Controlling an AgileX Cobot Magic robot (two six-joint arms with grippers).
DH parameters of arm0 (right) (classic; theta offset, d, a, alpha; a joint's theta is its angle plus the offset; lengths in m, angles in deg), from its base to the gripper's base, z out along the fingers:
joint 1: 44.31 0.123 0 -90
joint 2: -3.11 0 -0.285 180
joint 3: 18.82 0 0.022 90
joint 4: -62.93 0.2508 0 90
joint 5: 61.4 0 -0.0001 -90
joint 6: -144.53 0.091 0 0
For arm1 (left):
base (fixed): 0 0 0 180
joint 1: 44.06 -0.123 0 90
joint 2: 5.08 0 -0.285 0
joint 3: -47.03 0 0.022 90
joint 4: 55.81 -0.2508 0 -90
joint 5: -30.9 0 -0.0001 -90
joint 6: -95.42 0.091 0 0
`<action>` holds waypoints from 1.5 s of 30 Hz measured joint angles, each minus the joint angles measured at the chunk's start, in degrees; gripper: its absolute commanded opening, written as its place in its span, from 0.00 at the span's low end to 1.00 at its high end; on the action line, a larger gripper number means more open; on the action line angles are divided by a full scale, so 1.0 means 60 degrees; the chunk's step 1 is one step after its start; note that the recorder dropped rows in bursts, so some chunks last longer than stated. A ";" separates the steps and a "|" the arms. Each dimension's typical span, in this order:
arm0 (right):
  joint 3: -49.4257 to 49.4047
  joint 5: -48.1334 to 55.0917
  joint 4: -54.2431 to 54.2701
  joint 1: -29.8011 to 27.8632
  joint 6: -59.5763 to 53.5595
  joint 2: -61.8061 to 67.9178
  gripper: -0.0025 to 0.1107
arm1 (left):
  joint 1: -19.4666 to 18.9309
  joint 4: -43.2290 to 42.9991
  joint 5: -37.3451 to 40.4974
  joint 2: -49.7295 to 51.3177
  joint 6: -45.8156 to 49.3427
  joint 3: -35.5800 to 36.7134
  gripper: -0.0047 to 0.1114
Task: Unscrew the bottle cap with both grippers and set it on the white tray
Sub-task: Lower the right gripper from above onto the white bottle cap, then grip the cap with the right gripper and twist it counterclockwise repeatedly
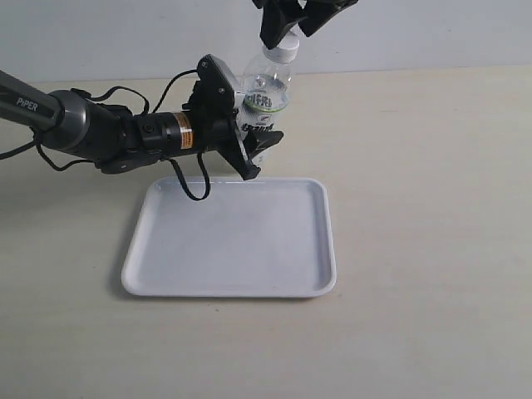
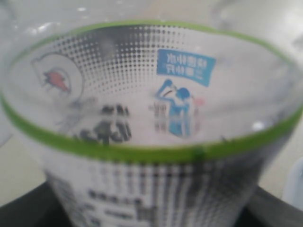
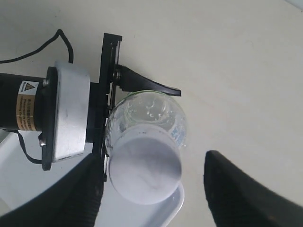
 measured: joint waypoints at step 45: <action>-0.0019 0.0025 0.0289 0.0020 -0.2102 0.0166 0.02 | 0.0000 0.0017 0.0000 0.0000 -0.0106 0.0000 0.04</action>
